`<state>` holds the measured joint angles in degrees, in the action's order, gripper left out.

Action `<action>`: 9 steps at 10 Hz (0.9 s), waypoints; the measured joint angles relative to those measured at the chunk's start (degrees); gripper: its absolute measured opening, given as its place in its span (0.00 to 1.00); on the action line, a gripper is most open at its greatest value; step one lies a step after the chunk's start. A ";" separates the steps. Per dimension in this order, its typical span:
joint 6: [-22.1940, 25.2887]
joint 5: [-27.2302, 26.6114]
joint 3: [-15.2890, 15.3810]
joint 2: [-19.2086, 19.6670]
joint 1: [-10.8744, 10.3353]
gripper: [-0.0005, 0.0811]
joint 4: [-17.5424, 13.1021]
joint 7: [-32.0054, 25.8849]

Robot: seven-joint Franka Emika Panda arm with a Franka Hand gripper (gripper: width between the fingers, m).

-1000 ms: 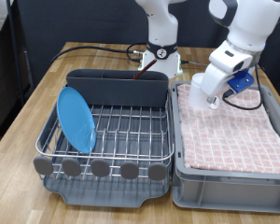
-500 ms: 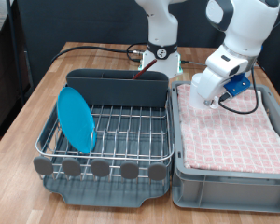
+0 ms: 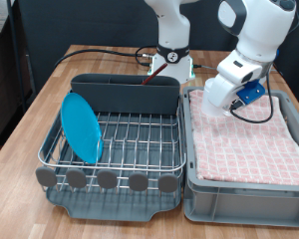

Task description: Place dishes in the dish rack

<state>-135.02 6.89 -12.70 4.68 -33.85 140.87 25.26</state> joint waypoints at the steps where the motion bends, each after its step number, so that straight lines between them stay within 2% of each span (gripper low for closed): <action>1: -0.17 -0.08 -0.04 0.01 0.00 0.23 0.16 0.00; 2: -0.39 -0.14 -0.06 0.01 0.00 0.09 0.34 0.00; 6: -0.76 -0.23 -0.08 -0.02 0.00 0.09 0.48 0.08; 9: 1.35 -0.56 -0.19 -1.37 0.00 0.09 -1.06 1.37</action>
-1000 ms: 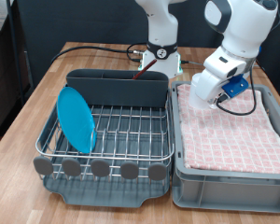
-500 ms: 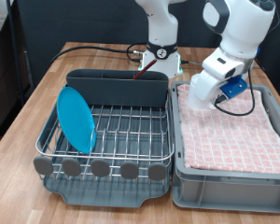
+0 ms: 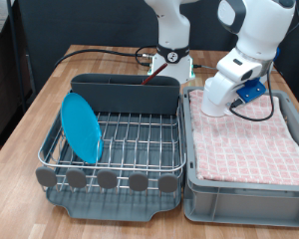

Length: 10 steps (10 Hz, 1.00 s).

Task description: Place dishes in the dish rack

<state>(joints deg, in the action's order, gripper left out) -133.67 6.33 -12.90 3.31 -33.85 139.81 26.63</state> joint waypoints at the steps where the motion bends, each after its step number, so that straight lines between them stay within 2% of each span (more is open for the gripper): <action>1: 1.90 -0.38 -0.19 -1.03 0.01 0.09 -1.01 0.67; 7: 12.36 -2.82 -2.72 -6.23 0.50 0.09 -7.25 1.85; 10: 11.90 -2.90 -3.54 -5.18 0.63 0.09 -8.07 2.09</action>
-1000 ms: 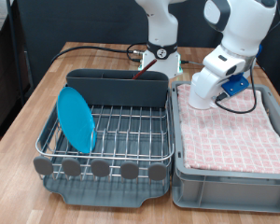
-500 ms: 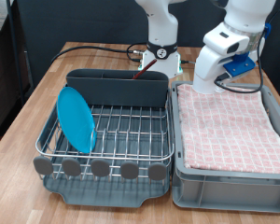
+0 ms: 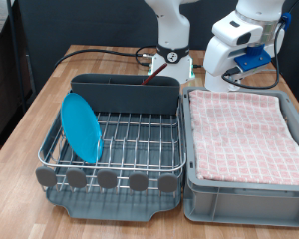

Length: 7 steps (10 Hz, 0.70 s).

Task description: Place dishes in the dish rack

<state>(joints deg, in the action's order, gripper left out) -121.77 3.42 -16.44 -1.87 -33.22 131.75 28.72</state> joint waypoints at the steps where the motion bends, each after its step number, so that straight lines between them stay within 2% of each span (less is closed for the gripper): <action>1: 0.44 -0.20 -0.83 1.23 0.31 0.09 -1.73 -0.88; 4: 2.85 -2.71 -2.94 6.60 1.79 0.09 -9.32 -1.81; 7: 0.26 -4.18 -4.78 10.83 3.08 0.09 -15.52 1.35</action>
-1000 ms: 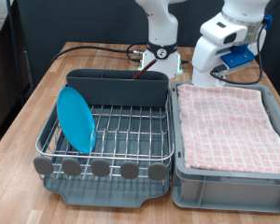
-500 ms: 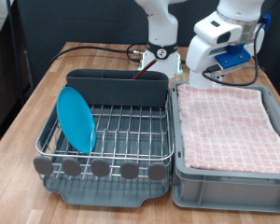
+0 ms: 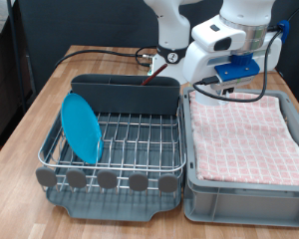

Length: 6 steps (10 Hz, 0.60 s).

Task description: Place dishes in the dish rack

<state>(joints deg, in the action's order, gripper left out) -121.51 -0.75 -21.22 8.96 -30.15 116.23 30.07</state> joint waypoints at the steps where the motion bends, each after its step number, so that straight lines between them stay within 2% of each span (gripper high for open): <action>1: -0.63 -0.16 -0.56 1.39 0.35 0.09 -2.05 0.94; 4: -1.26 -0.75 -1.53 6.16 1.61 0.09 -8.28 2.82; 6: -1.12 -0.72 -1.51 6.15 1.57 0.09 -8.13 2.69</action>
<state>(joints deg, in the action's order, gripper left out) -122.63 -1.47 -22.73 15.11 -28.57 108.09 32.76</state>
